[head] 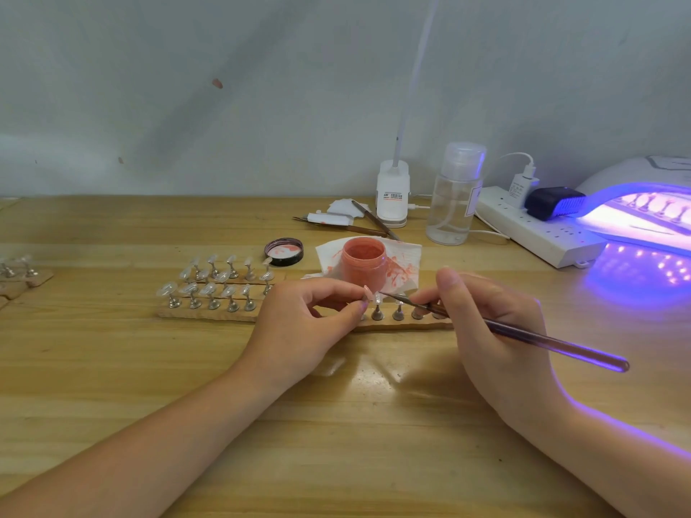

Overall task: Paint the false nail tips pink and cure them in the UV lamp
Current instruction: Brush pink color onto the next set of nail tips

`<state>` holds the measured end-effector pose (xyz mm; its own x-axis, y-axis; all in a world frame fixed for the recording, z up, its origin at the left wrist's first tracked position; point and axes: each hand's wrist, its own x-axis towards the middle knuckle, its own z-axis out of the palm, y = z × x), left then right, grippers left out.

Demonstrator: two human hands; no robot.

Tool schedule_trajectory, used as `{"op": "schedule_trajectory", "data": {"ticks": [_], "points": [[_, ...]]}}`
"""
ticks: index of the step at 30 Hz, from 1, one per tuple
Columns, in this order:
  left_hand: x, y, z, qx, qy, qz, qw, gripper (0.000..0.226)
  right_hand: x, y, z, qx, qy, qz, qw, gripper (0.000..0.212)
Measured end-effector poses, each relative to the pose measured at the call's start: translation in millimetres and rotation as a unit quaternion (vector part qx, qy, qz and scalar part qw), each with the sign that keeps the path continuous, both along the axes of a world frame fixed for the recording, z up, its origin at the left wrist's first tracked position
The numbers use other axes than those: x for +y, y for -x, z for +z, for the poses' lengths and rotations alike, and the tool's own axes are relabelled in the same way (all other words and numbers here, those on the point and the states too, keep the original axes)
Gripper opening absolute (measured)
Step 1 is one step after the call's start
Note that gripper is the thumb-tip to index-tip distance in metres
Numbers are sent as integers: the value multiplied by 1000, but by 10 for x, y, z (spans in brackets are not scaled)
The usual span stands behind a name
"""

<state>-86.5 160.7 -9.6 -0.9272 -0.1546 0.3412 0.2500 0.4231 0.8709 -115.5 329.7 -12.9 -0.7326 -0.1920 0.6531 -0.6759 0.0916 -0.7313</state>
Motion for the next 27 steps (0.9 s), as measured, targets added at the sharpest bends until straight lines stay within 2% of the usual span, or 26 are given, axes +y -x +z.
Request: {"op": "schedule_trajectory", "data": {"ticks": [10, 17, 23, 27], "points": [[7, 3, 4, 6, 15, -13, 1000, 21, -27, 18, 16, 21, -47, -14, 999, 21], [4, 9, -13, 10, 7, -9, 1000, 27, -7, -18, -16, -9, 6, 22, 1000, 32], [4, 0, 2, 6, 18, -11, 1000, 24, -26, 15, 16, 26, -39, -5, 999, 20], [7, 3, -1, 4, 10, -2, 1000, 29, -27, -6, 5, 6, -19, 13, 1000, 25]]}}
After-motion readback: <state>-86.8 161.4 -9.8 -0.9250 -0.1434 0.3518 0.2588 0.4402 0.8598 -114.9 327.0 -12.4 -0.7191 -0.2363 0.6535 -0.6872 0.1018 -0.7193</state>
